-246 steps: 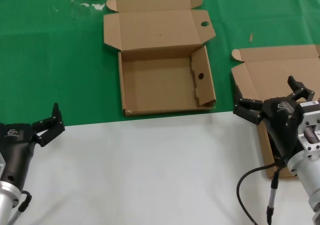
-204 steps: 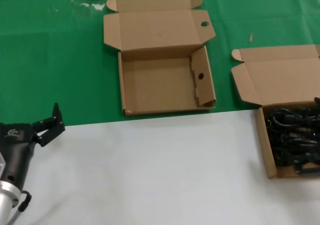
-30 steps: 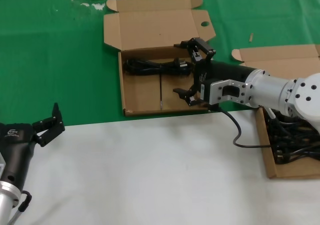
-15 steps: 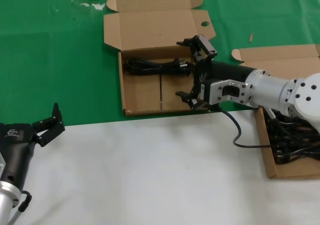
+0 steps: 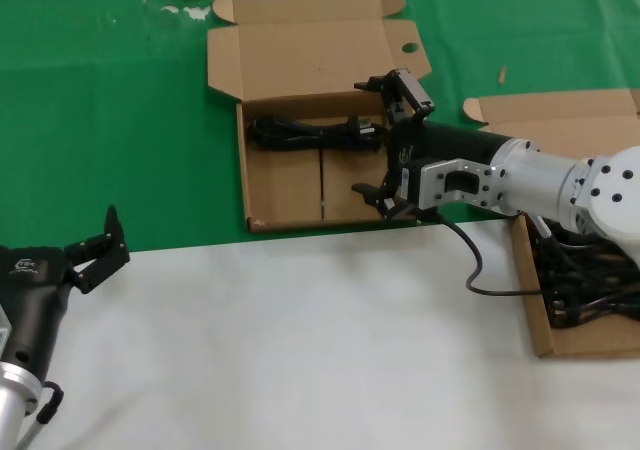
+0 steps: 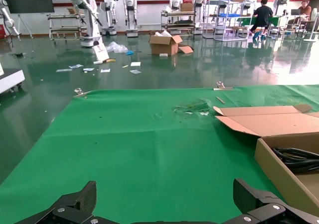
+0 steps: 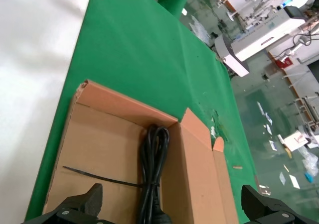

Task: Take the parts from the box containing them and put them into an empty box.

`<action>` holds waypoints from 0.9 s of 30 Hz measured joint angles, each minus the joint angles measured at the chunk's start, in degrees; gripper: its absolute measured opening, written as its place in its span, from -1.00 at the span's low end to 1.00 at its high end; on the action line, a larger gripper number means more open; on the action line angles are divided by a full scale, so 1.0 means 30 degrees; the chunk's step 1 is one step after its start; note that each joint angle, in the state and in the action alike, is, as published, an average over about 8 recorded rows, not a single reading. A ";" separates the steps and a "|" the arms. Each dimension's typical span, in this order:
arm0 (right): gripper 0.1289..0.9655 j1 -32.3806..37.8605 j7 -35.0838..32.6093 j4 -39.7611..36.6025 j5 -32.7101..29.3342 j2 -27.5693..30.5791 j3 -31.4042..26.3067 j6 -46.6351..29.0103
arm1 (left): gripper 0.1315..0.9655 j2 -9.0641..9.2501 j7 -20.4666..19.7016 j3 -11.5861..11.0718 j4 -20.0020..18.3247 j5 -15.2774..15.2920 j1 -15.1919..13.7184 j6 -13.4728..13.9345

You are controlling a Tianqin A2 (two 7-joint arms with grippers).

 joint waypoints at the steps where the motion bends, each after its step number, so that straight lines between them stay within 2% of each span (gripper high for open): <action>1: 1.00 -0.0059 0.0043 0.0037 0.0029 -0.0011 0.0036 0.0049 | 1.00 0.0000 0.0000 0.0000 0.0000 0.0000 0.0000 0.0000; 27: 1.00 -0.4478 0.3369 0.2805 0.2194 -0.0839 0.2688 0.3699 | 1.00 0.0000 0.0000 0.0000 0.0000 -0.0001 0.0000 0.0000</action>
